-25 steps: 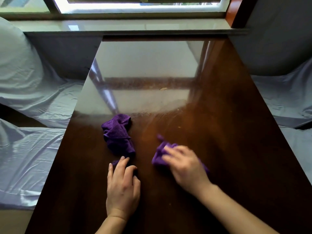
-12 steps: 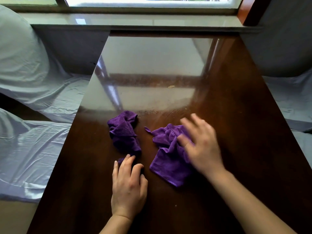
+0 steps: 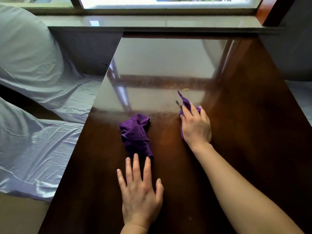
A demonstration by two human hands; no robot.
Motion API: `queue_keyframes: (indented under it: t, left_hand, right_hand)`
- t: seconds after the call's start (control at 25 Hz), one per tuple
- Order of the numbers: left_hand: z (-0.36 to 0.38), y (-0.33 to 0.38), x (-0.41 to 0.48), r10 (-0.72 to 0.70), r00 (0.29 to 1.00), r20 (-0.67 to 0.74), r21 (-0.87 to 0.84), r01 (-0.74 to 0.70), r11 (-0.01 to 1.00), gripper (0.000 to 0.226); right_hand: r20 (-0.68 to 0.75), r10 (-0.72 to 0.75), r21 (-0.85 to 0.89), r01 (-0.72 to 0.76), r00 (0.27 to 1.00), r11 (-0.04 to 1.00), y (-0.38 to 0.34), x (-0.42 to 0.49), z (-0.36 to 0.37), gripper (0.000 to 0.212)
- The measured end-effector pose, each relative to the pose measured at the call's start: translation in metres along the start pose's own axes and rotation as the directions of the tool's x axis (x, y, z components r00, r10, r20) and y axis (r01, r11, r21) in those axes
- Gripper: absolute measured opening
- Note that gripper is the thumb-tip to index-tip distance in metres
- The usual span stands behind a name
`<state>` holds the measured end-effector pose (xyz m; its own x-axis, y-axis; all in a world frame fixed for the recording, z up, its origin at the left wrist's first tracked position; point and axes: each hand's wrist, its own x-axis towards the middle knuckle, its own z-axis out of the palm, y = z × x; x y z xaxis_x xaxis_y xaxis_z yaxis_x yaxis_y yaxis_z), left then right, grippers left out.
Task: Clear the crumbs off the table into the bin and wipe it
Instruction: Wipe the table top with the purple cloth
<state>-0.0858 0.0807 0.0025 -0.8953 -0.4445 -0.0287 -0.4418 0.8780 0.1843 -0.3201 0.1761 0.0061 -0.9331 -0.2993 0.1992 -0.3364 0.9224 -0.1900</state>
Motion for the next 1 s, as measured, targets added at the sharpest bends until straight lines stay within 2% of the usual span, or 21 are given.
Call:
queue_keyframes:
  t: [0.08,0.2,0.32,0.4,0.52,0.56,0.72,0.8,0.88,0.92,1.0]
  left_hand:
    - [0.0,0.001,0.001,0.006,0.999,0.034,0.032,-0.008,0.999,0.07]
    - [0.0,0.001,0.002,0.016,0.999,0.052,0.062,-0.019,0.998,0.068]
    - [-0.001,0.0,0.001,0.011,0.998,0.055,0.061,-0.015,0.998,0.067]
    - [-0.001,0.0,0.0,0.013,0.998,0.065,0.057,-0.017,0.998,0.066]
    - [-0.002,0.0,-0.001,0.014,0.997,0.079,0.069,-0.02,0.997,0.066]
    - [-0.003,0.0,0.0,0.014,0.996,0.083,0.067,-0.02,0.998,0.066]
    - [-0.002,0.0,0.003,0.015,0.998,0.066,0.065,-0.02,0.998,0.067]
    - [-0.003,-0.001,0.003,0.02,0.997,0.068,0.057,-0.024,0.998,0.067]
    - [-0.003,-0.002,0.001,0.018,0.998,0.057,0.051,-0.021,0.998,0.066]
    - [-0.003,-0.002,0.001,0.015,0.999,0.052,0.056,-0.017,0.998,0.066]
    - [-0.003,-0.001,0.001,0.017,0.998,0.065,0.07,-0.021,0.997,0.066]
  right_hand:
    - [-0.001,-0.011,0.058,0.011,1.0,0.998,-0.024,0.028,0.006,0.036]
    - [0.042,-0.181,0.084,0.177,0.983,0.981,-0.058,0.044,0.013,0.032]
    - [0.106,-0.402,0.094,0.394,0.909,0.914,-0.068,0.025,0.007,0.032]
    - [0.063,-0.516,0.088,0.51,0.854,0.855,-0.055,-0.009,-0.001,0.031]
    - [0.058,-0.64,0.031,0.639,0.766,0.768,-0.029,-0.039,-0.007,0.035]
    - [0.066,-0.647,0.003,0.648,0.759,0.761,-0.028,-0.029,-0.004,0.038]
    - [0.087,-0.422,-0.054,0.427,0.903,0.903,-0.071,0.016,0.01,0.039]
    - [0.071,-0.428,-0.048,0.432,0.901,0.901,-0.078,0.018,0.017,0.036]
    - [0.052,-0.457,-0.071,0.46,0.888,0.885,-0.047,0.026,0.015,0.033]
    - [0.029,-0.407,-0.103,0.408,0.913,0.907,-0.02,0.035,0.012,0.031]
    - [-0.039,-0.178,-0.16,0.169,0.983,0.973,0.046,0.052,0.002,0.027]
